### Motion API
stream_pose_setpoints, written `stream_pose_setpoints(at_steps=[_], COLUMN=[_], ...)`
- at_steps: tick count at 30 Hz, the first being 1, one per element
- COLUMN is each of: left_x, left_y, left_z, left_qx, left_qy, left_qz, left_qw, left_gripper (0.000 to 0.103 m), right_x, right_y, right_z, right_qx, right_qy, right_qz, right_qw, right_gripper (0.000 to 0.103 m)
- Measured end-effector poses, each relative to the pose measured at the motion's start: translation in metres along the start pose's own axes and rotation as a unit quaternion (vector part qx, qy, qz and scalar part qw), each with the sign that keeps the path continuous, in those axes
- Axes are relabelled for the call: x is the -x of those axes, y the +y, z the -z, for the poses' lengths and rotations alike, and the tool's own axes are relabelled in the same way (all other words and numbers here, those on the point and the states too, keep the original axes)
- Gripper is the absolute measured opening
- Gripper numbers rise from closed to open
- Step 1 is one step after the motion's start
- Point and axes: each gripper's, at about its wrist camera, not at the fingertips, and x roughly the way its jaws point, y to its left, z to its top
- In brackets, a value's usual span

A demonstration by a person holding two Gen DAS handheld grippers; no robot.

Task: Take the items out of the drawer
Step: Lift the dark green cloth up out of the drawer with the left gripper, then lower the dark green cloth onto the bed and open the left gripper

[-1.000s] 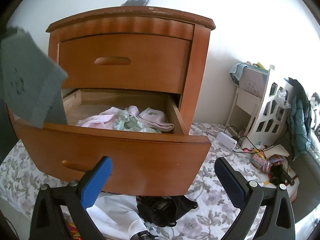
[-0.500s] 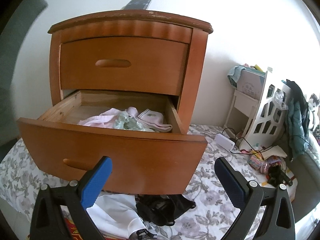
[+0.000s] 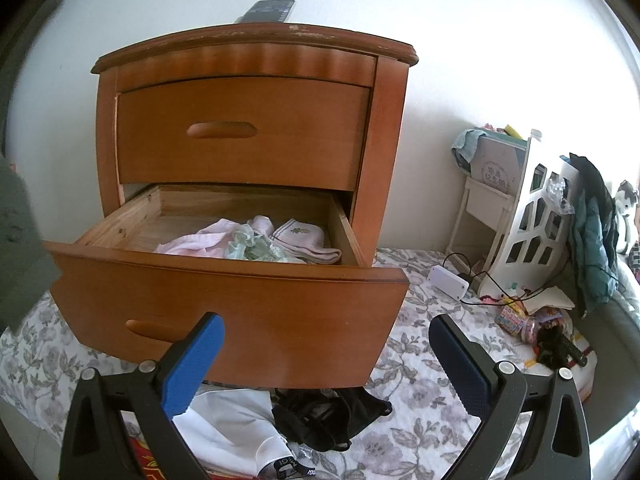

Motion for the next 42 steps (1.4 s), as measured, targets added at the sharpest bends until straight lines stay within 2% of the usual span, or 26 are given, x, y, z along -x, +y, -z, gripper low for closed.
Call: stream_pose_setpoints(at_steps=[7, 11, 19, 25, 37, 42], left_x=[-0.022, -0.032, -0.057, -0.084, -0.131, -0.148], left_y=[0.016, 0.033, 0.064, 0.077, 0.082, 0.088], left_z=[0.015, 0.021, 0.038, 0.058, 0.105, 0.124], left_qx=[0.016, 0.035, 0.058, 0.044, 0.035, 0.042], left_qy=[0.038, 0.051, 0.083, 0.119, 0.206, 0.243], left_qz=[-0.026, -0.057, -0.109, -0.152, -0.149, -0.145], left_qw=[0.9988, 0.9964, 0.9888, 0.9803, 0.9666, 0.9582], left_gripper=[0.018, 0.018, 0.018, 0.018, 0.018, 0.018], right_x=[0.000, 0.000, 0.000, 0.000, 0.000, -0.001], right_y=[0.000, -0.001, -0.002, -0.002, -0.002, -0.002], right_z=[0.000, 0.000, 0.000, 0.000, 0.000, 0.000], right_qx=[-0.001, -0.005, -0.006, -0.006, -0.007, -0.007], right_qy=[0.000, 0.001, 0.000, 0.001, 0.001, 0.001], right_qz=[0.000, -0.001, -0.001, -0.001, -0.001, -0.001], right_qw=[1.000, 1.000, 1.000, 1.000, 1.000, 1.000], right_gripper=[0.103, 0.103, 0.103, 0.103, 0.103, 0.103])
